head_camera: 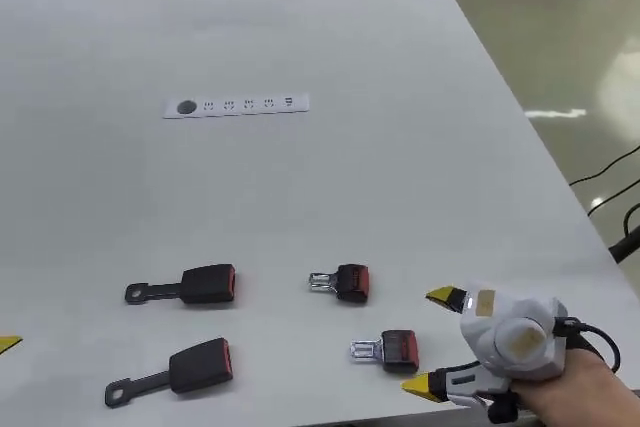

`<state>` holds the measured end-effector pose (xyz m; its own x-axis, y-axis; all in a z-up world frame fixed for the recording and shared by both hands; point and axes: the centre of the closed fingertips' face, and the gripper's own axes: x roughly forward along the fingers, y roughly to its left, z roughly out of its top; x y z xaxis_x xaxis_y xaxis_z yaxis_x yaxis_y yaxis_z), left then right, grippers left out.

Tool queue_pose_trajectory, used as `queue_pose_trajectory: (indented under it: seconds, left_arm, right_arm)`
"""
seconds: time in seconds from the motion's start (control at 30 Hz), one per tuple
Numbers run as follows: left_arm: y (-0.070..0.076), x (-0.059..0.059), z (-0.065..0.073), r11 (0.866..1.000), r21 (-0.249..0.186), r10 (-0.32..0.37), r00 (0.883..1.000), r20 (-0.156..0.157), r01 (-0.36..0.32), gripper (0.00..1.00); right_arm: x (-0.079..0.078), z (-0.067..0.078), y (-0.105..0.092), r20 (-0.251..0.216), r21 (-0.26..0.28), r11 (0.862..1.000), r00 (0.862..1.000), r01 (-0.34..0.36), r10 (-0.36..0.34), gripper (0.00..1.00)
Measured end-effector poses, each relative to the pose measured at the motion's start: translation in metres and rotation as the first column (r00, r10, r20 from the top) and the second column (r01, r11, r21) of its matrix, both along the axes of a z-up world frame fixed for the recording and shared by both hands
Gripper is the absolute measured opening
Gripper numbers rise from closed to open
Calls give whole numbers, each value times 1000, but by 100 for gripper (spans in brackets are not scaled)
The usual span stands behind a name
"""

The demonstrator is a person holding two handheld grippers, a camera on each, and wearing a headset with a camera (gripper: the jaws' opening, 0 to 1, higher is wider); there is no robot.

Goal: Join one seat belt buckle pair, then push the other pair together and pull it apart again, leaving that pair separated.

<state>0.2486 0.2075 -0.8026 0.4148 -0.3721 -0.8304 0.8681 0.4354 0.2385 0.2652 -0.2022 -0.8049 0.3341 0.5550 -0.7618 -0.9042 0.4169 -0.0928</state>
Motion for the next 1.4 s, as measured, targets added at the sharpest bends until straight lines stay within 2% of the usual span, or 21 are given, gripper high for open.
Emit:
queue_pose_trajectory:
  seconds: [0.13,0.17,0.2,0.3,0.37,0.4,0.47,0.5,0.53,0.7,0.87,1.0,1.07,1.27,1.33,1.4]
  left_arm:
    - [-29,6,-2,1000,-7,-29,999,-30,28,74]
    - [-32,7,-2,1000,-6,-31,999,-38,31,71]
    - [-40,7,-4,999,-11,-41,998,-53,41,68]
    - [-59,11,-11,997,-18,-70,995,-66,69,67]
    - [-71,12,-16,996,-12,-90,992,-85,89,66]
    - [-77,11,-19,995,-13,-99,989,-106,98,66]
    - [-86,11,-22,994,-12,-113,987,-115,113,64]
    - [-92,10,-24,992,-12,-125,984,-128,124,63]
    - [-91,12,-31,991,-9,-133,982,-136,133,62]
    - [-106,14,-41,983,21,-176,973,-147,181,59]
    - [-119,18,-51,981,25,-185,968,-172,192,57]
    - [-132,21,-50,976,13,-213,961,-174,219,50]
    - [-139,20,-49,971,-4,-236,954,-185,240,43]
    - [-143,22,-52,963,6,-264,943,-202,271,38]
    - [-145,18,-53,954,2,-292,932,-216,299,35]
    - [-145,19,-54,949,8,-307,928,-210,315,35]
  right_arm:
    - [-2,-5,0,-13,-18,1000,1000,-23,22,65]
    - [-2,-5,0,-15,-19,1000,1000,-24,23,62]
    - [-2,-6,1,-19,-18,999,999,-30,30,60]
    - [-2,-9,2,-31,-22,999,999,-45,44,58]
    - [-3,-11,3,-44,-24,998,997,-58,57,53]
    - [-2,-12,3,-45,-25,998,997,-61,60,53]
    - [-2,-15,5,-54,-28,997,996,-75,74,50]
    - [-2,-17,6,-63,-30,996,995,-83,81,49]
    - [-2,-18,7,-65,-32,996,994,-86,84,49]
    - [-3,-27,12,-84,-47,992,990,-121,117,47]
    - [-5,-37,14,-101,-72,985,984,-157,150,46]
    - [-4,-38,12,-107,-80,983,982,-166,157,45]
    - [-1,-40,9,-110,-84,983,982,-166,156,45]
    - [-2,-45,8,-131,-92,979,977,-183,171,42]
    - [-4,-47,9,-145,-93,977,973,-194,179,40]
    - [-4,-47,11,-151,-98,976,972,-196,180,39]
